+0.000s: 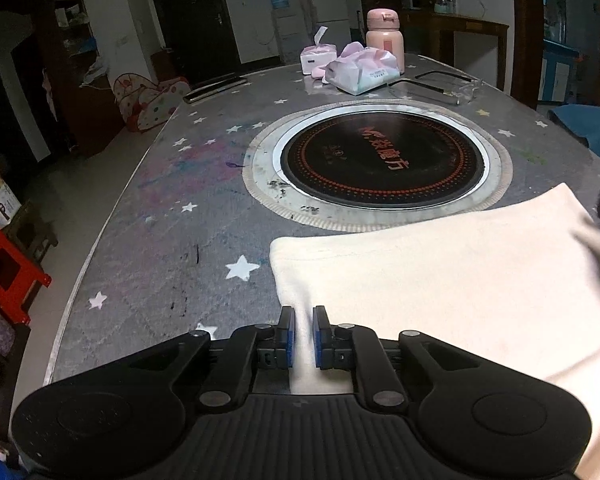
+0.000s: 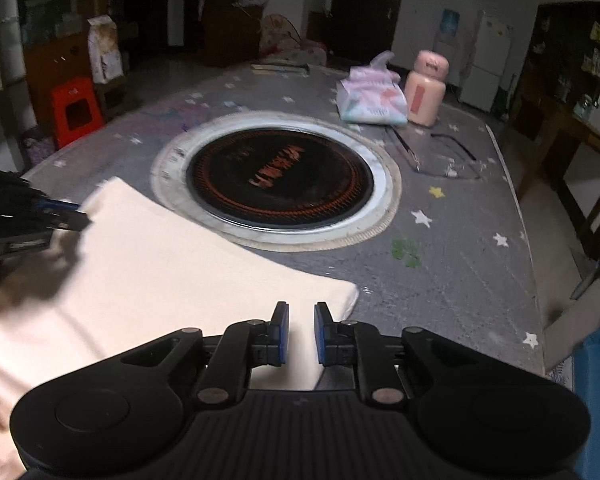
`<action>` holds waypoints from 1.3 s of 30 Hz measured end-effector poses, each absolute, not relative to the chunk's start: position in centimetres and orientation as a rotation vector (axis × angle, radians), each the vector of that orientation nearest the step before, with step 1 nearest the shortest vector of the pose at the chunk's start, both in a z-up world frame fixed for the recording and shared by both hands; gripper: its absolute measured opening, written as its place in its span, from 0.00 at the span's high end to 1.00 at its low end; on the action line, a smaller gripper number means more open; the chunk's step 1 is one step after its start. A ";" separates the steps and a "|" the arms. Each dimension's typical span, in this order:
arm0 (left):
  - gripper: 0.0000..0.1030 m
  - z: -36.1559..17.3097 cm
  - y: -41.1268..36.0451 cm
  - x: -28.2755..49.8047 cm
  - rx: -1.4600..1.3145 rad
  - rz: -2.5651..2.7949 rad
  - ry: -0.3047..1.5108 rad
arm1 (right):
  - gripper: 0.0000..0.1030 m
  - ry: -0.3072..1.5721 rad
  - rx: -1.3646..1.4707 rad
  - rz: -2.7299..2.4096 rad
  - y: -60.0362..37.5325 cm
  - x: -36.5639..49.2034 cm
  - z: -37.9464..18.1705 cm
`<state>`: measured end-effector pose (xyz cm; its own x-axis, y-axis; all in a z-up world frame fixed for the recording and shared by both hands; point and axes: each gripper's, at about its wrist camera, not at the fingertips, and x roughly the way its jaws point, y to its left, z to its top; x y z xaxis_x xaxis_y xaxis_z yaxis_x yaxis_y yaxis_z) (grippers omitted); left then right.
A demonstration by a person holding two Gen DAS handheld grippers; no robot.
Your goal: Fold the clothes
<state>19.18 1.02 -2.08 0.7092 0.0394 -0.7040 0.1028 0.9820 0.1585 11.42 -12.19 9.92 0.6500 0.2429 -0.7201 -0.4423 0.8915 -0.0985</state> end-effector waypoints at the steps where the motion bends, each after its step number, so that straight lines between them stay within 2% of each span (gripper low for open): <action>1: 0.88 -1.9 0.9 18.8 0.185 -0.046 0.780 | 0.88 0.762 -0.277 0.419 -12.0 10.3 10.4; 8: 0.88 -2.0 -1.4 17.5 0.207 -0.129 0.781 | 0.88 0.730 -0.293 0.661 -9.2 1.6 12.4; 13: 0.89 -2.3 -2.7 17.1 0.229 -0.172 0.778 | 0.81 0.774 -0.318 0.786 -6.6 -2.4 10.7; 19: 0.89 -2.4 -2.5 17.0 0.212 -0.175 0.774 | 0.80 0.823 -0.338 0.804 -4.7 -3.6 8.0; 21: 0.89 -2.5 -2.4 17.0 0.206 -0.176 0.772 | 0.82 0.823 -0.350 0.798 -4.6 -4.1 7.7; 22: 0.89 -2.5 -2.4 17.0 0.203 -0.177 0.771 | 0.90 0.821 -0.351 0.787 -4.7 -4.2 7.7; 25: 0.88 -2.6 -2.3 17.0 0.195 -0.178 0.769 | 0.94 0.815 -0.354 0.753 -5.1 -4.7 7.7; 38: 0.88 -2.8 -2.1 17.0 0.184 -0.173 0.754 | 0.96 0.848 -0.393 0.809 -7.8 -11.7 9.8; 39: 0.88 -2.8 -2.1 17.0 0.183 -0.172 0.754 | 0.99 0.866 -0.390 0.808 -7.9 -11.9 9.5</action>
<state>17.02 -2.13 -2.82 0.7167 -0.0891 -0.6917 0.2199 0.9701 0.1029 -11.90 -7.92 9.53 0.3851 0.4660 -0.7966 -0.7620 0.6474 0.0104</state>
